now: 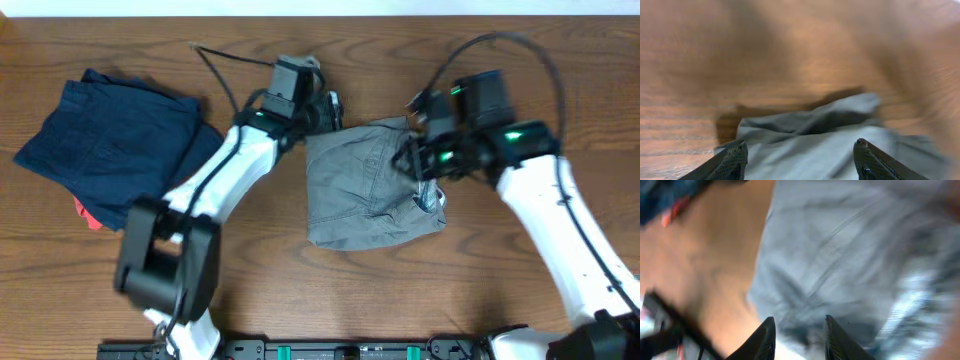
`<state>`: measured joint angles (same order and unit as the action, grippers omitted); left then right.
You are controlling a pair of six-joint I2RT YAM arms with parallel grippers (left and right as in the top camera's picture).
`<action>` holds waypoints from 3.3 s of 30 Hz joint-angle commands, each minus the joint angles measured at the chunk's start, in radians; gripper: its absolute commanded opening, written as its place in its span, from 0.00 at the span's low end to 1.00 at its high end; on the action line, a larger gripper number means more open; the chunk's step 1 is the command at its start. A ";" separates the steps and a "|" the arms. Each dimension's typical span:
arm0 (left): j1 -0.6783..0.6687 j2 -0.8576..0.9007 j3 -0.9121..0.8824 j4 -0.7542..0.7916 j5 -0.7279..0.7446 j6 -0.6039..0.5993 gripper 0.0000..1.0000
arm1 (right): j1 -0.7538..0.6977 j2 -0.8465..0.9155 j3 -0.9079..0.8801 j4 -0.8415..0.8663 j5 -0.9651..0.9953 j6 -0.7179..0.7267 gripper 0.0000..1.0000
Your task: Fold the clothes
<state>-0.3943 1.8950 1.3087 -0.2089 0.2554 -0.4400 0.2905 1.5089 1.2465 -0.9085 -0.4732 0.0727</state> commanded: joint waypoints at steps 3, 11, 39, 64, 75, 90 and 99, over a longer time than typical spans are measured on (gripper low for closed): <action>0.000 0.104 0.012 -0.010 0.034 0.021 0.69 | 0.073 0.045 -0.135 0.006 0.003 0.013 0.31; 0.000 0.135 0.011 -0.264 0.039 0.022 0.69 | 0.016 0.057 -0.366 0.100 0.307 0.187 0.30; -0.021 -0.159 0.011 -0.586 -0.006 0.020 0.90 | -0.190 -0.066 -0.344 0.621 0.029 -0.029 0.25; -0.050 -0.142 -0.015 -0.597 -0.003 0.017 0.90 | -0.125 0.311 -0.340 0.963 0.300 0.224 0.12; -0.050 -0.142 -0.014 -0.531 -0.002 0.028 0.98 | -0.127 0.171 -0.337 0.911 0.038 0.192 0.16; -0.049 0.005 -0.014 -0.119 0.213 0.317 0.98 | -0.127 -0.193 -0.366 0.116 0.344 0.177 0.23; -0.051 0.165 -0.014 0.011 0.344 0.306 0.98 | -0.128 -0.127 -0.471 0.164 0.487 0.378 0.24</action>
<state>-0.4442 2.0277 1.2961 -0.2058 0.5217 -0.1478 0.1665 1.3582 0.8051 -0.7670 -0.0765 0.3660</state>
